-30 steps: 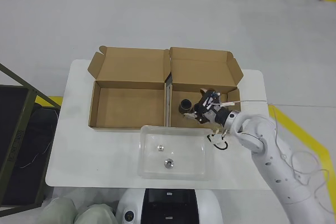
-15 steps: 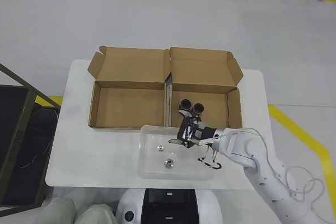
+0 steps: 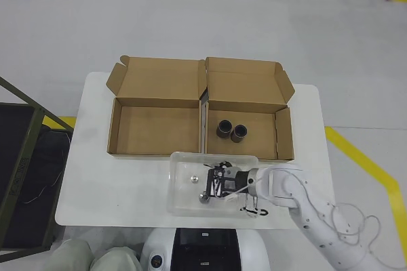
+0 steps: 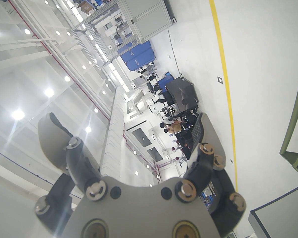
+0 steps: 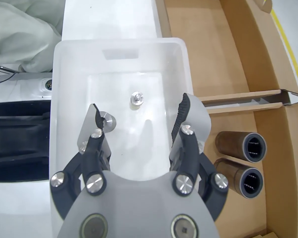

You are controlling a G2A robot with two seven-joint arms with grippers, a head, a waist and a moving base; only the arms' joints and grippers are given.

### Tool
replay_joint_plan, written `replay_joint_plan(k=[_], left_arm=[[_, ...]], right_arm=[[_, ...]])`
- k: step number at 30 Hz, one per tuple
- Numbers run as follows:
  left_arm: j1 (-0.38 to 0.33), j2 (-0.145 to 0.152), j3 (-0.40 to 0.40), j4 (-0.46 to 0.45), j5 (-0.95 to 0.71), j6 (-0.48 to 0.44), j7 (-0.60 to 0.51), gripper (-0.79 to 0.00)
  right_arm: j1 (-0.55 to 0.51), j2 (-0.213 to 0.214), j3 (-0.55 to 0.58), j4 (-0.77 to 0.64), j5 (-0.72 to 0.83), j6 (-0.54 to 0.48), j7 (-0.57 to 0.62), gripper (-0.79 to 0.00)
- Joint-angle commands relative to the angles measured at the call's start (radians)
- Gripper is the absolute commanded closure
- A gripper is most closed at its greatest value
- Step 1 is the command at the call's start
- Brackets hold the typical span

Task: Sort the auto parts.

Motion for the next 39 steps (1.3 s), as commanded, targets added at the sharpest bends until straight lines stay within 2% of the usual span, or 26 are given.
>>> replay_joint_plan(k=[1, 10, 19, 23, 36, 39], left_arm=[[0.000, 0.000, 0.000, 0.000, 0.000, 0.000, 0.000, -0.785], [0.000, 0.000, 0.000, 0.000, 0.000, 0.000, 0.000, -0.785], [0.000, 0.000, 0.000, 0.000, 0.000, 0.000, 0.000, -0.785], [0.000, 0.000, 0.000, 0.000, 0.000, 0.000, 0.000, -0.785], [0.000, 0.000, 0.000, 0.000, 0.000, 0.000, 0.000, -0.785], [0.000, 0.000, 0.000, 0.000, 0.000, 0.000, 0.000, -0.785]], right_arm=[[0.006, 0.000, -0.008, 0.018, -0.003, -0.014, 0.006, -0.570], [0.039, -0.002, -0.061, 0.098, -0.010, -0.077, 0.044, -0.517], [0.074, -0.010, -0.108, 0.161, -0.008, -0.081, 0.052, -0.496], [0.086, -0.015, -0.130, 0.186, -0.006, -0.073, 0.047, -0.453], [0.135, -0.035, -0.202, 0.236, -0.011, -0.065, 0.021, -0.449], [0.144, -0.041, -0.217, 0.247, -0.012, -0.054, 0.013, -0.391]])
